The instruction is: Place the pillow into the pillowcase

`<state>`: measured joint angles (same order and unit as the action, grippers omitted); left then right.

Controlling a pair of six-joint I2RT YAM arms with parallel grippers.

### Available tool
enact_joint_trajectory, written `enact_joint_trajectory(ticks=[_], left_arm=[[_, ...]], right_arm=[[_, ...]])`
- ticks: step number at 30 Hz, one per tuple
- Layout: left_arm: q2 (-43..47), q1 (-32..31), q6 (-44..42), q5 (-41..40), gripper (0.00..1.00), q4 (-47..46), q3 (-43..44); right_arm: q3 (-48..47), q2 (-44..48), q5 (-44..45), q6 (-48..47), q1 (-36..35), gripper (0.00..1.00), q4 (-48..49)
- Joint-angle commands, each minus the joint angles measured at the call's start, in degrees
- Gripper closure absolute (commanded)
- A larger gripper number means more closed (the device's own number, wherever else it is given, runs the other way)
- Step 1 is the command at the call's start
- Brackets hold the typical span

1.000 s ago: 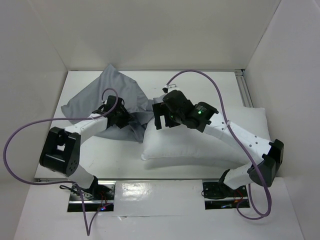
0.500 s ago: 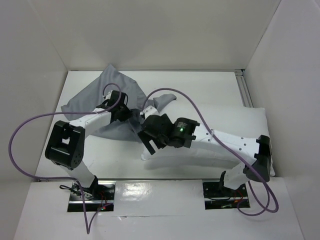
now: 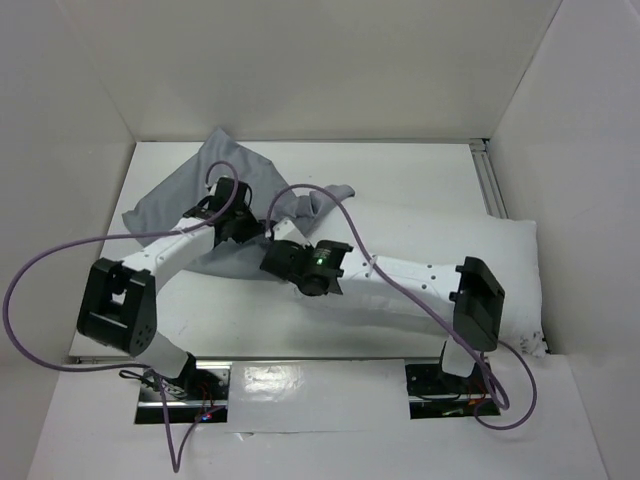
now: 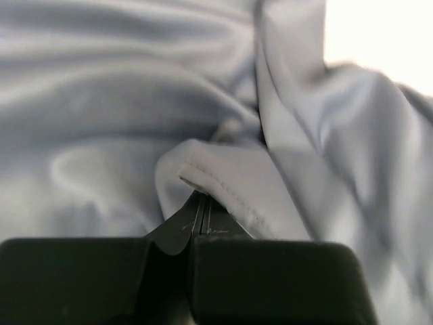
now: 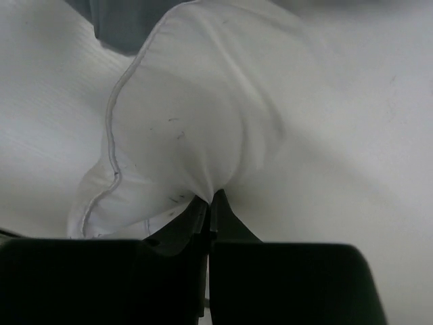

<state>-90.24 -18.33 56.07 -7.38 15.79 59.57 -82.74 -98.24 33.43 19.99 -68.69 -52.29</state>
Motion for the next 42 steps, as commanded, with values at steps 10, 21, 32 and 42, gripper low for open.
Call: enact_joint_trajectory(ticks=[10, 21, 32, 42], left_arm=[[15.1, -4.3, -12.5, 12.2, 1.0, 14.3, 4.2], [16.1, -10.6, -20.6, 14.1, 1.0, 28.1, 12.9], [13.8, -17.4, -26.0, 17.7, 1.0, 39.7, 28.7], [16.8, -18.0, -31.3, 25.2, 1.0, 44.9, 35.7]], right_arm=[[-15.4, 3.0, -10.6, -8.7, 12.9, 1.0, 7.5], [-25.5, 0.7, -21.1, -11.9, 20.3, 1.0, 5.4], [-32.1, -0.4, -21.8, -14.0, 22.5, 1.0, 2.3], [-24.2, -2.0, -27.9, -14.0, 23.1, 1.0, 9.7]])
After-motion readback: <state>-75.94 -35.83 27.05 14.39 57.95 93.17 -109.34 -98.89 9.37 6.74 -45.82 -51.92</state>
